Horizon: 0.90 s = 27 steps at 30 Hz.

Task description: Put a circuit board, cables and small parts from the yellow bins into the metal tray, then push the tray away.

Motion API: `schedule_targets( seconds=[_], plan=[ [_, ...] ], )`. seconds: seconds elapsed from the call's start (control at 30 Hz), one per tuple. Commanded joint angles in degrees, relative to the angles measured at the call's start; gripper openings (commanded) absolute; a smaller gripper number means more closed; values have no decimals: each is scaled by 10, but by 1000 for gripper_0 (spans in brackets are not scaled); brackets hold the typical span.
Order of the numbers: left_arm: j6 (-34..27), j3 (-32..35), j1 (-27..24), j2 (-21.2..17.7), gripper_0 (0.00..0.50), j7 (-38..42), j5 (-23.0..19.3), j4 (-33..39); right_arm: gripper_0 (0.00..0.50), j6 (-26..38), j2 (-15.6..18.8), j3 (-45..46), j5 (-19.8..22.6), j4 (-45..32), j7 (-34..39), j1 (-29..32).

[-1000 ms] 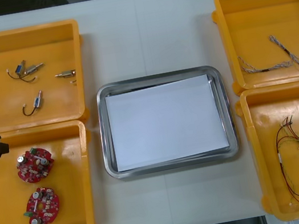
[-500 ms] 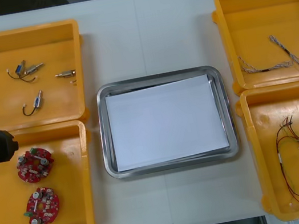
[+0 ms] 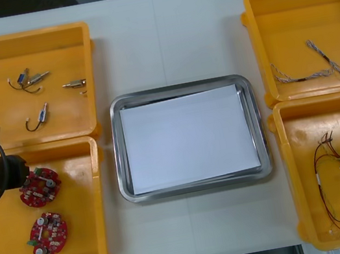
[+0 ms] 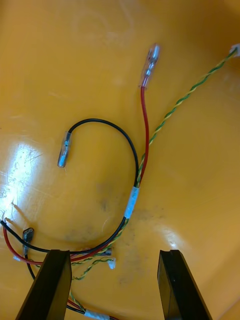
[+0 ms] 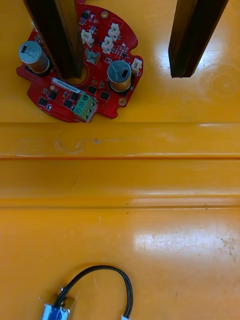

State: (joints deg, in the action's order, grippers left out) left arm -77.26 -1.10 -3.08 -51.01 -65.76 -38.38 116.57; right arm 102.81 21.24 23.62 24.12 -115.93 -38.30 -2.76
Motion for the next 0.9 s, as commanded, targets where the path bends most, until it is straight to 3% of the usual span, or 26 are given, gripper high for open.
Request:
schedule_targets(
  seconds=[0.03,0.8,0.9],
  plan=[
    [8,-15,11,6,500,-60,12,0,500,-17,-12,11,-8,10,27,-15],
    [24,-51,15,6,500,-46,31,-12,500,-80,-17,-1,-3,86,82,-15],
    [40,-54,15,6,500,-46,30,-24,500,-81,-17,-9,4,87,121,-15]
  ],
)
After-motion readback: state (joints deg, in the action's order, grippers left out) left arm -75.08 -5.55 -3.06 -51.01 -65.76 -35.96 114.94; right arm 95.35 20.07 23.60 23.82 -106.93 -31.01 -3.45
